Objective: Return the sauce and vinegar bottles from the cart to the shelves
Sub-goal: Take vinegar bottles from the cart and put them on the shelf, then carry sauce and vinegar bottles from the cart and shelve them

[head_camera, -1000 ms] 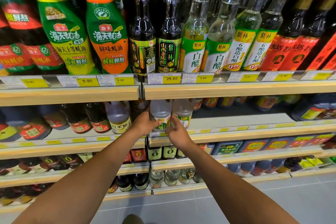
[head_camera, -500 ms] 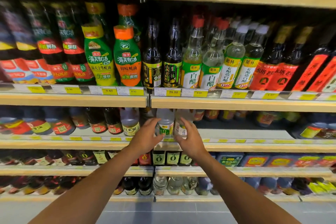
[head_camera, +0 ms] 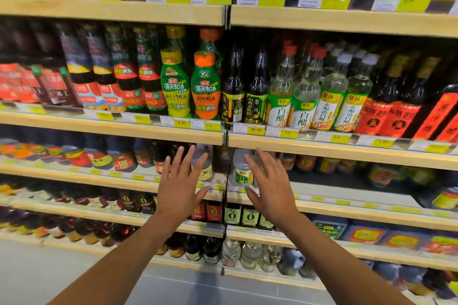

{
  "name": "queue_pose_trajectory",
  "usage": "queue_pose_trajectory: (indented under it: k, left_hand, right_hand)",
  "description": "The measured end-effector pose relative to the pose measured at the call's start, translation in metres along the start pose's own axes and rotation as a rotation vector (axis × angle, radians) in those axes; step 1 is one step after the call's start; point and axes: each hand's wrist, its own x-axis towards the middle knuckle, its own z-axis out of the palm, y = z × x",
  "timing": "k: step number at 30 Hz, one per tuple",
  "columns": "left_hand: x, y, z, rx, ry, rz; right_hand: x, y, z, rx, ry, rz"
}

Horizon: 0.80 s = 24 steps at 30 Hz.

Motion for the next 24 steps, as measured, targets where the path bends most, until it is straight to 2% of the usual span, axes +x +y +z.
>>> queue_pose_trajectory:
  k: [6,11,17,24]
  left_hand:
    - [-0.034,-0.052,-0.015,0.033,-0.008,-0.123]
    - [-0.072,-0.113,-0.027,0.079,-0.018,-0.237]
    - [-0.137,-0.216,-0.055,0.152,-0.026,-0.415]
    - [-0.231,-0.354,-0.094,0.191,-0.027,-0.563]
  right_hand:
    - [0.021,-0.041,0.008,0.005,-0.019,-0.086]
    - [0.052,-0.103,0.024,0.043,-0.023,-0.171]
    - [0.088,-0.219,0.047,0.141,0.000,-0.297]
    - [0.119,-0.379,0.077,0.243,-0.018,-0.350]
